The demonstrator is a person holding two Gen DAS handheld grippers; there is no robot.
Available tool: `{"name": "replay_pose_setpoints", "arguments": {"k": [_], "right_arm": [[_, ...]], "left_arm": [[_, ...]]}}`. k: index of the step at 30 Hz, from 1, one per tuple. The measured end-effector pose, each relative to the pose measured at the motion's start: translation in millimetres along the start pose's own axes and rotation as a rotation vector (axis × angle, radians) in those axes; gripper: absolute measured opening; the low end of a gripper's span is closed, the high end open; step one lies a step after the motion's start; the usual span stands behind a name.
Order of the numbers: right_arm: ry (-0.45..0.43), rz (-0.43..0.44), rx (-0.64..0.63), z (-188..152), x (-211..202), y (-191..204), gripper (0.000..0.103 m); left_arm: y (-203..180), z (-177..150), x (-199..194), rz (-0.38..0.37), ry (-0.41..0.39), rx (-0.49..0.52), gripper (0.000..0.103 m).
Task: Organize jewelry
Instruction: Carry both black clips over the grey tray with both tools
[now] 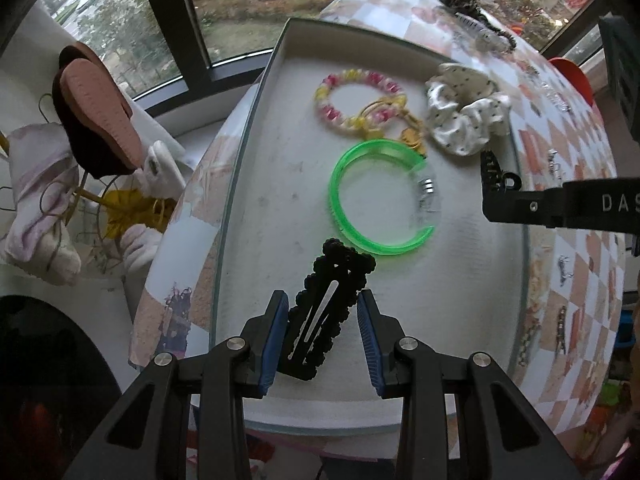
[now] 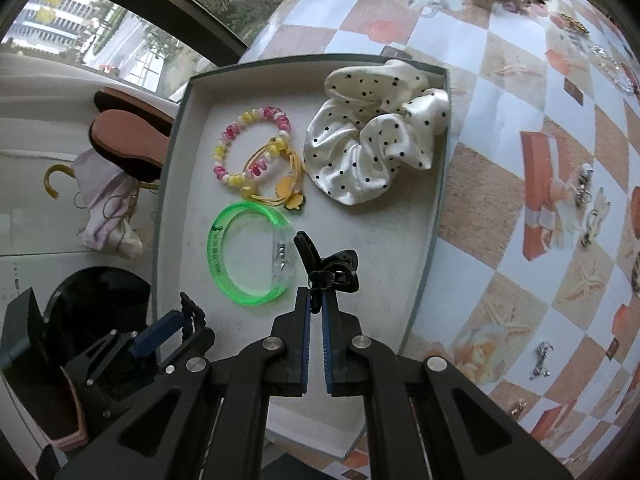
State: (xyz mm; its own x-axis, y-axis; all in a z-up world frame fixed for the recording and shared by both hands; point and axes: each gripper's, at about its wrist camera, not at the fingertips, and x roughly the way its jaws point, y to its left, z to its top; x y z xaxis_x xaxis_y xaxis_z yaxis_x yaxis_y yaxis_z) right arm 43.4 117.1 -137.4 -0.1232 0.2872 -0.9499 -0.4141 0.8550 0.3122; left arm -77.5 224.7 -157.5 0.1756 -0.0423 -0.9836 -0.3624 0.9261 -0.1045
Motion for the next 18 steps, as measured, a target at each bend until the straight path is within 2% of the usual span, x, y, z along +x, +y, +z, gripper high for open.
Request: {"name": "replay_pose_setpoints", "arguments": {"k": [8,18], "right_arm": [[0.034,-0.024,0.002,20,19,0,0.006],[0.024,-0.046,0.018,42,28,-3,0.006]], "left_arm": [[-1,11,14,0.031,0.011,-0.01,0.04],[0,22,20,0.068,0.004,-0.002,0.04]]}}
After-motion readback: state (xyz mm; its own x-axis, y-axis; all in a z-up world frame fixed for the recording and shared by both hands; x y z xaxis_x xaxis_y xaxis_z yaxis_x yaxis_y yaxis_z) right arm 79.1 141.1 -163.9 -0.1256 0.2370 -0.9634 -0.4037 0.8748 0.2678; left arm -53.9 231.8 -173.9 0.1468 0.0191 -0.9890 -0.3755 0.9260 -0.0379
